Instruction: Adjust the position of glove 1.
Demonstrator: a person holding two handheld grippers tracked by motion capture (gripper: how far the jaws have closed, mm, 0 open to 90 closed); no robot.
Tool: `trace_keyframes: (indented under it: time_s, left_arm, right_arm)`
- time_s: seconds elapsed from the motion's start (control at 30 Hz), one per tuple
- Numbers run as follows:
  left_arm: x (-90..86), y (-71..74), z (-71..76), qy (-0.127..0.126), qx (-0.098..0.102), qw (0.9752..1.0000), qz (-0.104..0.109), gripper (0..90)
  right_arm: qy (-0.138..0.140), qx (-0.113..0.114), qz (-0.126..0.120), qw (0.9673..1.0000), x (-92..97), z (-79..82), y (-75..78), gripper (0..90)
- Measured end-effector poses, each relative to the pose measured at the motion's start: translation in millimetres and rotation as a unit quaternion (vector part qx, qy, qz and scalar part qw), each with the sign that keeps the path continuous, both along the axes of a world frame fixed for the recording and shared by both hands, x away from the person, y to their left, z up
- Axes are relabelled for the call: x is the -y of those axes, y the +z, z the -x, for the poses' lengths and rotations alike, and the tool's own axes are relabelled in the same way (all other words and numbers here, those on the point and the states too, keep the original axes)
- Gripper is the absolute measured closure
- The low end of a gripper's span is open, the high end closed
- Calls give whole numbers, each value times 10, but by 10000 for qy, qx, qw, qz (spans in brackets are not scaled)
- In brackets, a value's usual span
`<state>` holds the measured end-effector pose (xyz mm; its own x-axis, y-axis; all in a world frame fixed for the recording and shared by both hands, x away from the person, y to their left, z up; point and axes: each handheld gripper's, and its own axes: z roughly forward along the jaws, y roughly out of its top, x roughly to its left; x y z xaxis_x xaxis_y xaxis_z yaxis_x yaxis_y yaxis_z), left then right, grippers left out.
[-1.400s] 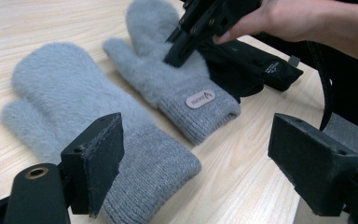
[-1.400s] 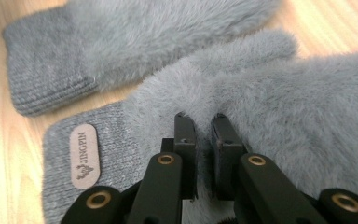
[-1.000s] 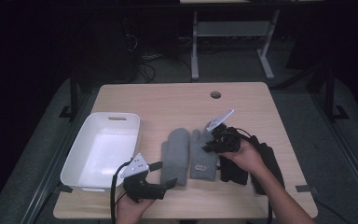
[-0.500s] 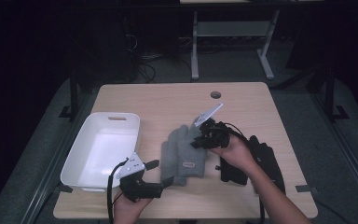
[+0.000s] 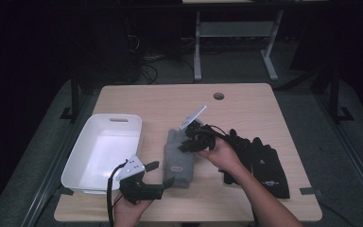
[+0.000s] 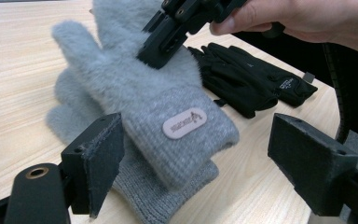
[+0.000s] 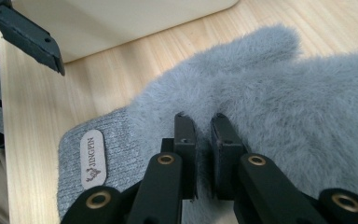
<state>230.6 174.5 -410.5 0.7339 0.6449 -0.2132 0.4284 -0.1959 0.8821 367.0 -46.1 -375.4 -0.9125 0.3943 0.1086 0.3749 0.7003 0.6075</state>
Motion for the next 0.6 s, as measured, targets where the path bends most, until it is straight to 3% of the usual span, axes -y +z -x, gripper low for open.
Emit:
trace_keyframes:
  time_s: [0.43,0.5,0.6]
  left_arm:
    - [8,-23,-22,-19,-103,9999,-29,182]
    - [12,-27,-23,-21,-112,9999,-21,182]
    - [20,-29,-22,-31,-113,9999,-24,182]
  right_arm:
    - [87,-297,75,9995,-174,-63,-182,804]
    - [55,-390,83,9992,-178,-83,-222,756]
    - [-60,-488,-22,9988,-145,-117,-256,577]
